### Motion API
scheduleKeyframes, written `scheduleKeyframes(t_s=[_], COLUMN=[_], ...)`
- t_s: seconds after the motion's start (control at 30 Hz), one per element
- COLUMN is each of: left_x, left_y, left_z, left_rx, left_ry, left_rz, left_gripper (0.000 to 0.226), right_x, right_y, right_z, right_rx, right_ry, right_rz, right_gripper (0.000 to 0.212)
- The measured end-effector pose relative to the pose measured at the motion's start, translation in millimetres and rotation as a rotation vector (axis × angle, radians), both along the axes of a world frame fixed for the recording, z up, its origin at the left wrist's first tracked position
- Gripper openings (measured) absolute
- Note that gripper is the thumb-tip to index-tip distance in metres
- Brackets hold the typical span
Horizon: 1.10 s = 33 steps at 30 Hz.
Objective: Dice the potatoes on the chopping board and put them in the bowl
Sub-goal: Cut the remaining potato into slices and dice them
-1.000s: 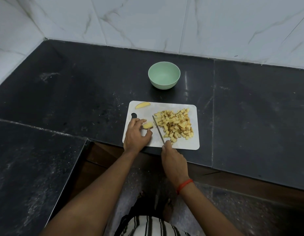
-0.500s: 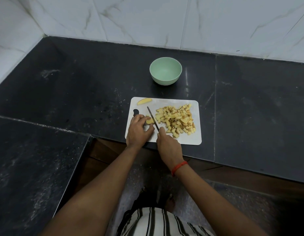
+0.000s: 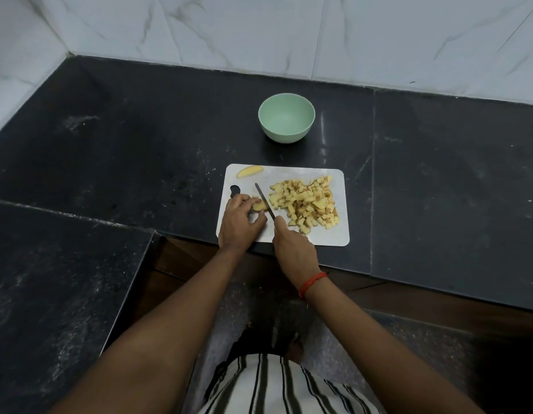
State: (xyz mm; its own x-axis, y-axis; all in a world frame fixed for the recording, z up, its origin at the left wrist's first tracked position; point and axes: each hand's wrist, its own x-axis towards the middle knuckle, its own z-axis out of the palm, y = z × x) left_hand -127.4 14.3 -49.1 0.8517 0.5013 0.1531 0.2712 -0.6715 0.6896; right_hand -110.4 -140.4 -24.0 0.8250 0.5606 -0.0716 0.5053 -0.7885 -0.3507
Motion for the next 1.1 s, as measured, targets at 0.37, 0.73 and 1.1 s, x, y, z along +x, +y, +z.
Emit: scheduleKeyframes(t_s=[0.37, 0.73, 1.1], left_x=[0, -6, -4], left_y=[-2, 9, 7], left_z=[1, 7, 6], left_rx=[0.0, -0.183, -0.135], left_ry=[-0.004, -0.048, -0.046], left_rz=[0.004, 0.041, 0.013], left_gripper=[0.034, 0.03, 0.027], right_x=[-28, -11, -5], right_y=[-37, -7, 3], right_z=[-1, 0, -7], right_rx=[-0.125, 0.122, 0.054], right_ry=[-0.038, -0.014, -0.023], right_rz=[0.012, -0.079, -0.079], right_gripper=[0.023, 0.03, 0.036])
